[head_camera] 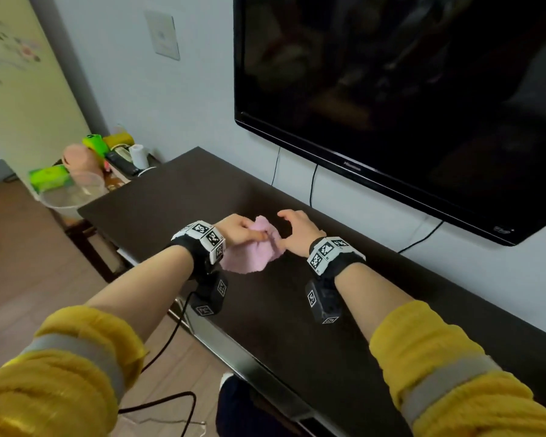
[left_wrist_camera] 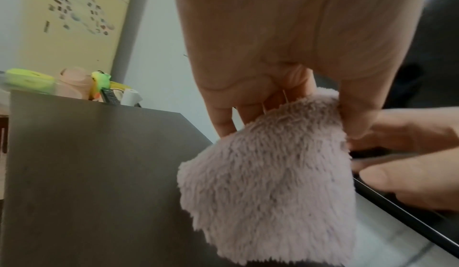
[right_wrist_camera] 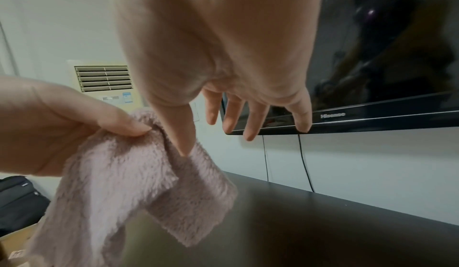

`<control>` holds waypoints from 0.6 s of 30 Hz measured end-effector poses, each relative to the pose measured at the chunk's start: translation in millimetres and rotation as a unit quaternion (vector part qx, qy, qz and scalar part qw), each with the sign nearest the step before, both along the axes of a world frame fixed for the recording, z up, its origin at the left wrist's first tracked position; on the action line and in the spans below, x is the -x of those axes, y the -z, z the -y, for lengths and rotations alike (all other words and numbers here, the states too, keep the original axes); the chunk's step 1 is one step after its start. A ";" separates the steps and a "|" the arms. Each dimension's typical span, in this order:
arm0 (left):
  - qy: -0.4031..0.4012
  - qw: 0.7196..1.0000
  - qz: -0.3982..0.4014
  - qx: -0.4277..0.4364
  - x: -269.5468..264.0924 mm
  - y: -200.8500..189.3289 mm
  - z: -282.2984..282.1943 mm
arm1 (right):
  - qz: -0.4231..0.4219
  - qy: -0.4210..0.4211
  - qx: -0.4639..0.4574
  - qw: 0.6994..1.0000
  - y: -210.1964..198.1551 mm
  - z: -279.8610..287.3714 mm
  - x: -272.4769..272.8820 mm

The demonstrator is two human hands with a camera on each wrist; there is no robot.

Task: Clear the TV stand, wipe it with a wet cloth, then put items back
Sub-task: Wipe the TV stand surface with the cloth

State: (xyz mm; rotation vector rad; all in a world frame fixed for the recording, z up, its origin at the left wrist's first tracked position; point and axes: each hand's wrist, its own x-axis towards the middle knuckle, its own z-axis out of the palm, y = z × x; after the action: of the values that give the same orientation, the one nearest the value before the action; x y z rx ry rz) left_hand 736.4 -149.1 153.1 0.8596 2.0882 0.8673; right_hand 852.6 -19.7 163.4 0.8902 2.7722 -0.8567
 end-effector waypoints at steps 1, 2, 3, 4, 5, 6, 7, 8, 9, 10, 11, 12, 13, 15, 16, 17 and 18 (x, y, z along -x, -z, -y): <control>-0.009 1.000 -0.006 0.001 17.4 1.5 0.7 | 0.009 -0.002 0.010 1.000 3.4 -3.5 15.6; -0.015 1.000 -0.013 0.003 33.8 3.1 1.6 | 0.018 -0.005 0.027 0.999 8.0 -7.4 30.7; -0.021 1.000 -0.022 0.006 51.5 4.0 2.5 | 0.031 -0.007 0.043 0.999 12.0 -11.2 47.3; -0.026 0.999 -0.031 0.012 68.8 4.5 3.2 | 0.048 -0.008 0.053 0.997 17.1 -15.1 63.6; -0.032 0.999 -0.036 0.021 85.7 3.8 4.3 | 0.064 -0.008 0.055 0.996 21.2 -18.5 79.5; -0.035 0.998 -0.041 0.028 102.5 2.2 5.1 | 0.074 -0.009 0.055 0.996 24.7 -22.0 95.8; -0.037 0.998 -0.044 0.035 117.7 0.6 6.5 | 0.081 -0.012 0.056 0.995 27.2 -22.9 110.8; -0.038 0.997 -0.048 0.041 132.5 -1.3 8.1 | 0.084 -0.018 0.060 0.995 29.3 -23.1 126.1; -0.041 0.997 -0.054 0.042 147.1 -3.7 9.1 | 0.084 -0.027 0.062 0.994 30.1 -22.2 142.2; -0.047 0.996 -0.057 0.040 161.1 -4.9 10.0 | 0.080 -0.036 0.064 0.994 31.3 -20.8 157.9; -0.056 0.996 -0.058 0.035 174.3 -5.1 10.8 | 0.075 -0.044 0.067 0.994 31.4 -18.6 172.3; -0.067 0.996 -0.057 0.029 186.5 -4.0 11.8 | 0.067 -0.049 0.075 0.994 33.1 -15.7 185.9; -0.076 0.995 -0.056 0.025 197.2 -3.6 13.0 | 0.061 -0.053 0.085 0.993 34.1 -11.9 198.3; -0.088 0.995 -0.051 0.022 217.0 -1.8 15.6 | 0.052 -0.057 0.113 0.991 37.9 -4.2 221.3; -0.091 0.995 -0.042 0.023 226.9 -0.9 16.8 | 0.052 -0.056 0.128 0.989 41.0 -0.9 232.6; -0.092 0.995 -0.036 0.024 236.9 -0.2 18.0 | 0.052 -0.053 0.144 0.987 43.4 2.9 243.3; -0.089 0.995 -0.033 0.024 247.8 1.8 19.7 | 0.049 -0.045 0.165 0.984 46.0 6.7 254.0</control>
State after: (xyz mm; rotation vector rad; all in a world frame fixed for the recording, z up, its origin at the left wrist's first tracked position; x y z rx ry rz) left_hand 488.7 -168.8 151.3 0.6932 2.2615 0.8867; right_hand 598.6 -26.5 117.4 0.7222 2.4639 -1.1767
